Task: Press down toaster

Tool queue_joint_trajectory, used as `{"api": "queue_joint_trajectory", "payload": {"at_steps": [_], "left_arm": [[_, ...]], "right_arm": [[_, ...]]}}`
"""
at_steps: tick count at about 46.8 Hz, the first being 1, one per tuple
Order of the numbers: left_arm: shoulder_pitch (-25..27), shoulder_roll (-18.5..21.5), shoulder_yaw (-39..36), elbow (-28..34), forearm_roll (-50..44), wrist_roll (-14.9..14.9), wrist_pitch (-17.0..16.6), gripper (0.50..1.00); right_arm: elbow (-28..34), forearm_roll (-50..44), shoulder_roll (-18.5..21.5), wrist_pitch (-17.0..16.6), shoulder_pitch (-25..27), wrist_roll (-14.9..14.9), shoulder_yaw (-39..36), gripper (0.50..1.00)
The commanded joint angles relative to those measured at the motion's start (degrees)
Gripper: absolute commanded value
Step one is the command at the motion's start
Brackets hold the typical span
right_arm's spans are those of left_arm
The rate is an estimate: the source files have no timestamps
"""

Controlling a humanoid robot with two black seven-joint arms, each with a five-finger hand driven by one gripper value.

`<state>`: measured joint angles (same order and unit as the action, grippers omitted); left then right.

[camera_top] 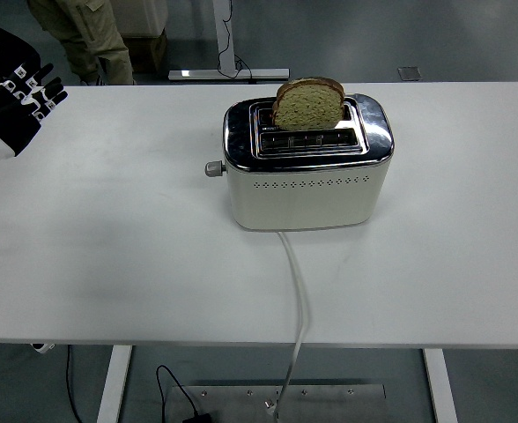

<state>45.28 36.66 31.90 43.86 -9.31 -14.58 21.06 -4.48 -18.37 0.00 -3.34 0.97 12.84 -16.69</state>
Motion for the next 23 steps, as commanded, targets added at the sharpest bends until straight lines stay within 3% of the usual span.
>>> {"api": "queue_joint_trajectory", "payload": {"at_steps": [1,23], "left_arm": [[0.0,0.0,0.0,0.0,0.0,0.0,-0.1,1.000],[-0.6,-0.1,0.0,0.0,-0.1,0.0,0.0,1.000]], "right_arm": [[0.0,0.0,0.0,0.0,0.0,0.0,0.0,0.998],[0.0,0.0,0.0,0.0,0.0,0.0,0.0,0.998]]}}
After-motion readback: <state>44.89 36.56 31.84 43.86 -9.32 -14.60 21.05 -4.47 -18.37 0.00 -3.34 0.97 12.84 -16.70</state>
